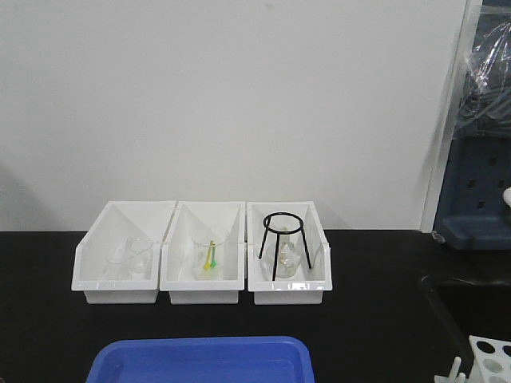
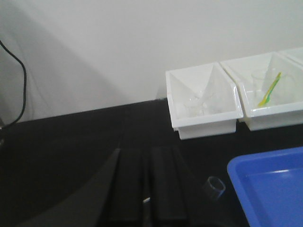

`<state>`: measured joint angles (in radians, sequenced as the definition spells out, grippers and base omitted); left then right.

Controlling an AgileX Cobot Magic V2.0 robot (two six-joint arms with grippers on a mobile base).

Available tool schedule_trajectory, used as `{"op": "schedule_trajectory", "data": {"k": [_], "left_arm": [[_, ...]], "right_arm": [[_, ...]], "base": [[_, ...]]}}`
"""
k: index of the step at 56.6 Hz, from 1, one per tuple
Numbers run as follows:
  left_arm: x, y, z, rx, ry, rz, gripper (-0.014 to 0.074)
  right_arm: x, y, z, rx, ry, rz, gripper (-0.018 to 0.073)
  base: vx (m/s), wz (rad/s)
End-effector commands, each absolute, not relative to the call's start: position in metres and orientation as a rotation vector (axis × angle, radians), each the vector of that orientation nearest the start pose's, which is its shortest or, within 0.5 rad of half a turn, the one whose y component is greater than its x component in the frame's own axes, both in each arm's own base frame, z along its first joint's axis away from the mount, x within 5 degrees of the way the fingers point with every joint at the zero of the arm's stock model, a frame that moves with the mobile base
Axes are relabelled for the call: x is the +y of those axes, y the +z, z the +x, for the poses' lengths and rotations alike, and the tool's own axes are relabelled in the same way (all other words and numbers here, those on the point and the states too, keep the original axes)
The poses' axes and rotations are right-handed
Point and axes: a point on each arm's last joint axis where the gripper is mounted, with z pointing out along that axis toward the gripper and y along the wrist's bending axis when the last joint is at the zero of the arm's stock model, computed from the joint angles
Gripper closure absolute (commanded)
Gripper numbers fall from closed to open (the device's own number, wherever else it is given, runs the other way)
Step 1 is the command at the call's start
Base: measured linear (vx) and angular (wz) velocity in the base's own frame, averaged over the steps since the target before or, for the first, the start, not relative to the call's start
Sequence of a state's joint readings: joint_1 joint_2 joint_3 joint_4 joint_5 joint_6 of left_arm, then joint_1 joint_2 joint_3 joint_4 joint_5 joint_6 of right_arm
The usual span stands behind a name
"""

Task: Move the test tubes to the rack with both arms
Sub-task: 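Grasp the clear test tube with the left gripper and lift it out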

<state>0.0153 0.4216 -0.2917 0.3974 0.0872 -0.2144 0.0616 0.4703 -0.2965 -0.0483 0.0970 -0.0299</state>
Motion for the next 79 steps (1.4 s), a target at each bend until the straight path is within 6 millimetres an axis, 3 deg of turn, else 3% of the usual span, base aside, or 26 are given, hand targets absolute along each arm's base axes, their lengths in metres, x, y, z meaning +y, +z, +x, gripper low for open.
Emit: {"op": "schedule_trajectory", "data": {"k": [1,9,14,36,61,79], "left_arm": [[0.002,0.286,0.109,1.632,0.146,0.130,0.0223],[-0.001,0.286,0.119,1.617,0.116,0.149,0.0097],[-0.001,0.281,0.125,1.658,0.126,0.165,0.0068],[-0.022,0.251,0.151,1.844,0.124,0.456,0.0071],[-0.035,0.233,0.185,1.816,0.086,0.582,0.0070],[-0.037,0.252,0.203,1.765,0.121,0.605,0.0070]], "right_arm": [[0.006,0.285,0.112,1.659,-0.026,-0.124,0.0260],[0.006,0.285,0.113,1.665,-0.025,-0.123,0.0202],[0.006,0.285,0.113,1.666,-0.025,-0.123,0.0201],[0.006,0.285,0.113,1.666,-0.025,-0.123,0.0201],[0.006,0.284,0.113,1.668,-0.026,-0.124,0.0201],[0.006,0.284,0.113,1.672,-0.026,-0.124,0.0201]], "base": [[0.00,0.00],[0.00,0.00],[0.00,0.00],[0.00,0.00],[0.00,0.00],[0.00,0.00]]}}
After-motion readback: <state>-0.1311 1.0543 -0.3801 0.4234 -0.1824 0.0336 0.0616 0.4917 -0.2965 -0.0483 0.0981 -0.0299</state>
